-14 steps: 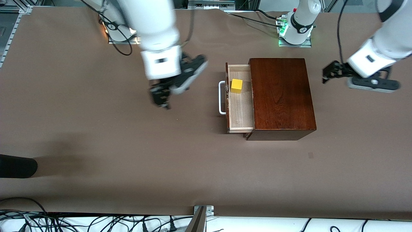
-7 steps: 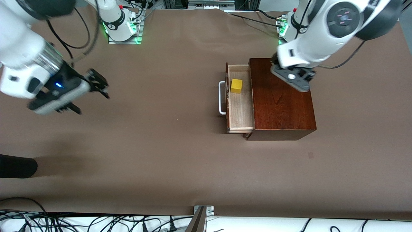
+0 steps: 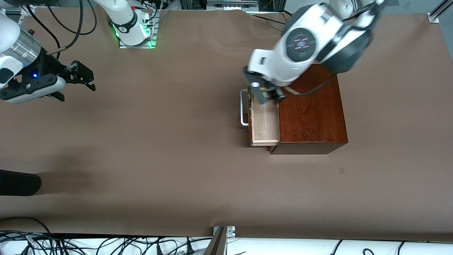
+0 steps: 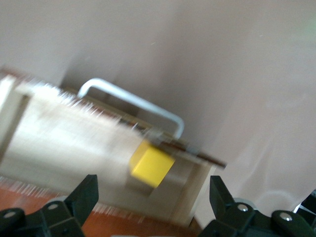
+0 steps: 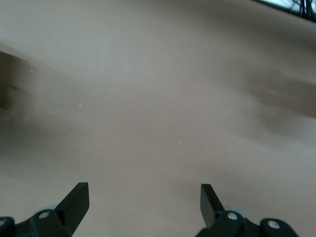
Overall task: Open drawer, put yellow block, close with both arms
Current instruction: 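Place the left gripper against the drawer front beside the handle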
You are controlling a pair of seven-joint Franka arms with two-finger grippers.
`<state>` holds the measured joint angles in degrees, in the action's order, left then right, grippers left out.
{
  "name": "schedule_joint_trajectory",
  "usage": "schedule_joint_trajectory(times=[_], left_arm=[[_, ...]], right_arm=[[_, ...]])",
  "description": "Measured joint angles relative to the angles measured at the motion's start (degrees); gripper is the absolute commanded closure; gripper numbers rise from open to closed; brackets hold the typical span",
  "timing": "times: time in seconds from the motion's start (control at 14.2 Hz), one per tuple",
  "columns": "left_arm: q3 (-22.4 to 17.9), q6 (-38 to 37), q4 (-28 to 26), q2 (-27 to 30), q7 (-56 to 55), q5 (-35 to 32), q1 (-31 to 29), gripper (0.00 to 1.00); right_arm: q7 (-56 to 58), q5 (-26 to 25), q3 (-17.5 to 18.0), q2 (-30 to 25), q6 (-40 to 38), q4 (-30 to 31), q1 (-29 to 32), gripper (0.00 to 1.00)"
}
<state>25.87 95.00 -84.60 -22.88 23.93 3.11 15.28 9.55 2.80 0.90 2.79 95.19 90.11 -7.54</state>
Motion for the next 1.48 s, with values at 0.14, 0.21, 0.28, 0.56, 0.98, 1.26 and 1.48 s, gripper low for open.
schedule_joint_trajectory(times=[0.14,0.21,0.28,0.56,0.98,1.26,1.48], left_arm=[[0.04,0.9,1.2,-3.52,-0.54,1.55,3.4,0.0],[0.04,2.6,1.32,-5.02,-0.52,1.61,4.63,0.0],[0.04,4.5,1.37,-6.46,0.07,1.23,5.39,0.0],[0.05,11.76,1.62,-12.31,12.68,-7.41,8.41,0.0],[0.0,13.2,1.63,-16.74,18.17,-17.1,12.26,0.0],[-0.55,4.77,1.83,-17.07,18.52,-18.86,11.58,0.0],[-0.08,4.7,2.18,-17.18,18.71,-18.34,10.54,0.0]], right_arm=[[-1.58,-1.06,0.01,0.34,-0.02,0.6,0.0,0.0],[-1.72,-2.08,-0.02,0.55,-0.05,0.64,0.0,0.0],[-1.74,-2.75,-0.17,0.65,-0.29,0.64,0.0,0.0],[-1.77,-3.29,-1.75,0.66,-1.6,0.61,0.05,0.0],[-1.77,-3.29,-2.43,0.67,-1.6,0.6,0.07,0.0],[-1.77,-3.29,-2.44,0.67,-1.6,0.6,0.07,0.0],[-1.77,-3.29,-2.47,0.67,-1.58,0.58,0.08,0.0]])
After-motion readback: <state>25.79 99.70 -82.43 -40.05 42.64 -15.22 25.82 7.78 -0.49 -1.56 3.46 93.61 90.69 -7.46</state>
